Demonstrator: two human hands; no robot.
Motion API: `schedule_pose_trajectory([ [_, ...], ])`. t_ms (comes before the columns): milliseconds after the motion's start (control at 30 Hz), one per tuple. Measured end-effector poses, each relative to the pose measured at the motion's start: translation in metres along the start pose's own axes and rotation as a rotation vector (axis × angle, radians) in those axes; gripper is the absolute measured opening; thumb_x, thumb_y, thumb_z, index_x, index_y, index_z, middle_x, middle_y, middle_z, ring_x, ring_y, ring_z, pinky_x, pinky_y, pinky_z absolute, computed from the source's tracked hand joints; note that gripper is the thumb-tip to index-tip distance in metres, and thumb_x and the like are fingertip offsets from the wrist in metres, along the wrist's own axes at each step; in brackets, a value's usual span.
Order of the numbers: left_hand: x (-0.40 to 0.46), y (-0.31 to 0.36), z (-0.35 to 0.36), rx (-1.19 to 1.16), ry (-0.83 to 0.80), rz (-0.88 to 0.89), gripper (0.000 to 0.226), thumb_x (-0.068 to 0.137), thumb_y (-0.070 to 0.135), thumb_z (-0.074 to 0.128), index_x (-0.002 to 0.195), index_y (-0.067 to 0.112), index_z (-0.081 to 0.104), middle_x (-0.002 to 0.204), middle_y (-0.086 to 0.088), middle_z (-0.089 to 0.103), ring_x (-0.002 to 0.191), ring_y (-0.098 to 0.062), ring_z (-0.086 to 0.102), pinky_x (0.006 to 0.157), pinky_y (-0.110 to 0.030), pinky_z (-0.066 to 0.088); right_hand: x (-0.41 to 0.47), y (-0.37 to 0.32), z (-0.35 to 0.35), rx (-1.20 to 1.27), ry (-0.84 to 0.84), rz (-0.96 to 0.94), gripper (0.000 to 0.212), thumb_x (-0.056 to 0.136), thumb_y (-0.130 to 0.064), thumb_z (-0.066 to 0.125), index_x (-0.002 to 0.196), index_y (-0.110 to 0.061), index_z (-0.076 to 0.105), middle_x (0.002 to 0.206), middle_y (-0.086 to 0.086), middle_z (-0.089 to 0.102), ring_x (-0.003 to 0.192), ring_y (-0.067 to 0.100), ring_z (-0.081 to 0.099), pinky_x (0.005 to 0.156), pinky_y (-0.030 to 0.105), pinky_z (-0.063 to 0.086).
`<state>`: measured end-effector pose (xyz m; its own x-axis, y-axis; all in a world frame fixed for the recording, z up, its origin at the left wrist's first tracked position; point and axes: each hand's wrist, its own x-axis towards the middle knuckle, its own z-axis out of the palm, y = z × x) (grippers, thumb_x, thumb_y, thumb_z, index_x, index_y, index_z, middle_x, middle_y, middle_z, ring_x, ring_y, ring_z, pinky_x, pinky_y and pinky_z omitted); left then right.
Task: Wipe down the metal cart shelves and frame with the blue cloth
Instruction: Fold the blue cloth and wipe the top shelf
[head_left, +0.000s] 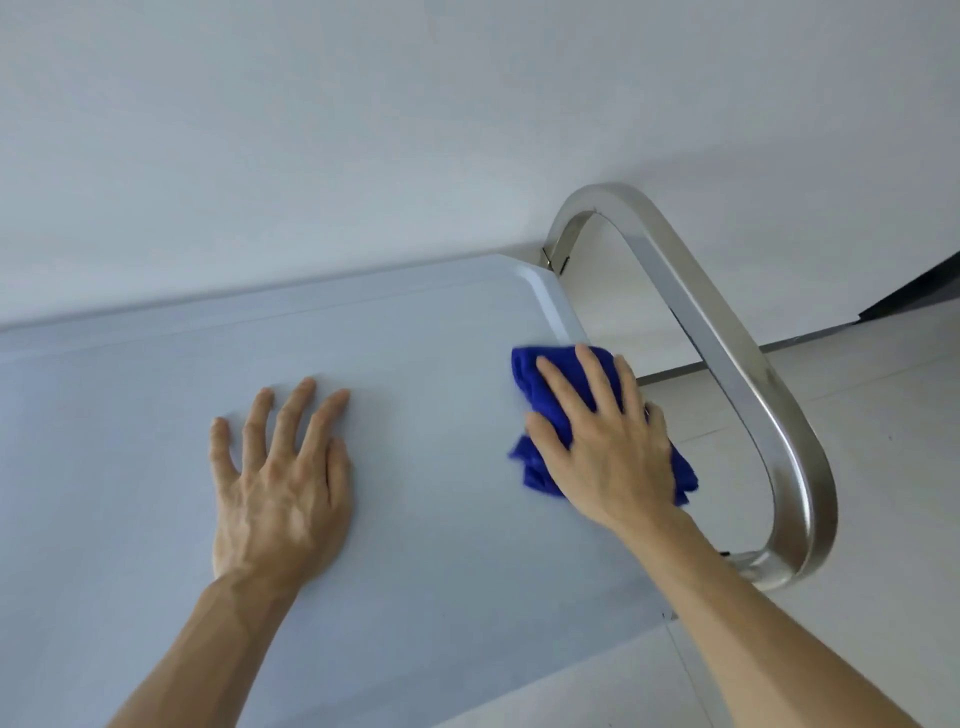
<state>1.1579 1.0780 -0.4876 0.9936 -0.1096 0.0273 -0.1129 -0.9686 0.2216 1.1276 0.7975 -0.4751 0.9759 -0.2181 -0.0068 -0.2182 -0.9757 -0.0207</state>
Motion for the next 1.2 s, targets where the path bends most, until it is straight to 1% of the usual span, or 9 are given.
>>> schedule_pose_trajectory([
  [133, -0.001, -0.004, 0.001, 0.002, 0.004, 0.004, 0.052, 0.098, 0.038, 0.021, 0.146, 0.032, 0.040, 0.156, 0.003, 0.036, 0.147, -0.028, 0.024, 0.119, -0.057, 0.010, -0.001, -0.059, 0.008, 0.045, 0.020, 0.001, 0.059, 0.097, -0.060, 0.027, 0.153, -0.042, 0.025, 0.165, -0.002, 0.019, 0.151, 0.038, 0.011, 0.116, 0.066, 0.008],
  [233, -0.001, -0.004, -0.001, -0.026, 0.004, 0.017, 0.053, 0.097, 0.039, 0.022, 0.146, 0.032, 0.042, 0.156, 0.003, 0.037, 0.147, -0.029, 0.024, 0.120, -0.057, 0.009, -0.058, -0.084, 0.012, 0.129, 0.048, -0.250, 0.056, 0.096, -0.058, 0.037, 0.150, -0.043, 0.034, 0.163, -0.003, 0.027, 0.150, 0.036, 0.018, 0.115, 0.066, 0.013],
  [367, -0.002, -0.005, -0.001, -0.045, -0.001, 0.019, 0.052, 0.099, 0.039, 0.022, 0.147, 0.034, 0.041, 0.158, 0.004, 0.035, 0.148, -0.028, 0.021, 0.120, -0.055, 0.007, -0.119, -0.055, 0.012, 0.144, -0.010, -0.468, 0.059, 0.094, -0.062, 0.040, 0.150, -0.051, 0.025, 0.164, -0.014, 0.019, 0.153, 0.024, 0.010, 0.120, 0.058, 0.012],
  [567, 0.000, -0.004, -0.001, -0.130, -0.013, 0.019, 0.044, 0.101, 0.040, 0.037, 0.144, 0.037, 0.045, 0.159, 0.007, 0.033, 0.150, -0.024, 0.015, 0.121, -0.053, 0.001, -0.084, 0.018, -0.002, -0.031, -0.035, -0.007, 0.059, 0.094, -0.058, 0.030, 0.151, -0.043, 0.032, 0.162, -0.004, 0.028, 0.148, 0.033, 0.023, 0.107, 0.058, 0.034],
  [700, 0.004, -0.015, -0.012, -0.362, -0.134, -0.003, 0.044, 0.093, 0.057, 0.030, 0.129, 0.051, 0.054, 0.159, 0.016, 0.029, 0.152, -0.014, 0.007, 0.121, -0.043, -0.011, -0.066, -0.041, 0.008, 0.000, 0.002, 0.124, 0.060, 0.096, -0.059, 0.026, 0.154, -0.041, 0.023, 0.165, -0.004, 0.019, 0.151, 0.038, 0.010, 0.115, 0.067, 0.010],
  [800, 0.010, -0.019, -0.015, -0.376, -0.210, 0.007, 0.031, 0.101, 0.047, 0.039, 0.128, 0.053, 0.052, 0.161, 0.015, 0.024, 0.153, -0.015, 0.002, 0.119, -0.044, -0.013, -0.097, -0.092, 0.007, 0.085, 0.049, -0.080, 0.059, 0.095, -0.057, 0.038, 0.151, -0.039, 0.035, 0.162, -0.004, 0.029, 0.149, 0.039, 0.021, 0.115, 0.066, 0.012],
  [967, 0.014, -0.022, -0.022, -0.249, -0.306, 0.089, 0.040, 0.103, 0.040, 0.038, 0.141, 0.051, 0.041, 0.165, 0.011, 0.013, 0.153, -0.021, -0.004, 0.119, -0.053, -0.011, -0.166, -0.102, 0.008, 0.183, 0.050, -0.405, 0.052, 0.095, -0.059, 0.042, 0.145, -0.047, 0.041, 0.160, -0.013, 0.031, 0.151, 0.026, 0.020, 0.118, 0.059, 0.018],
  [1067, 0.011, -0.026, -0.035, -0.234, -0.311, 0.122, 0.040, 0.101, 0.034, 0.045, 0.140, 0.042, 0.048, 0.163, 0.006, 0.023, 0.152, -0.022, 0.010, 0.121, -0.049, 0.002, -0.164, -0.059, 0.001, 0.138, 0.096, -0.373, 0.048, 0.097, -0.060, 0.039, 0.141, -0.045, 0.050, 0.155, -0.014, 0.039, 0.147, 0.023, 0.032, 0.117, 0.054, 0.026],
  [1200, -0.035, -0.028, -0.049, -0.414, -0.162, 0.215, 0.025, 0.097, 0.015, 0.058, 0.118, 0.015, 0.070, 0.135, -0.010, 0.059, 0.129, -0.028, 0.052, 0.110, -0.031, 0.029, -0.151, -0.001, 0.001, 0.075, 0.176, -0.071, 0.051, 0.096, -0.055, 0.037, 0.140, -0.037, 0.054, 0.152, -0.007, 0.046, 0.144, 0.025, 0.038, 0.116, 0.052, 0.027],
])
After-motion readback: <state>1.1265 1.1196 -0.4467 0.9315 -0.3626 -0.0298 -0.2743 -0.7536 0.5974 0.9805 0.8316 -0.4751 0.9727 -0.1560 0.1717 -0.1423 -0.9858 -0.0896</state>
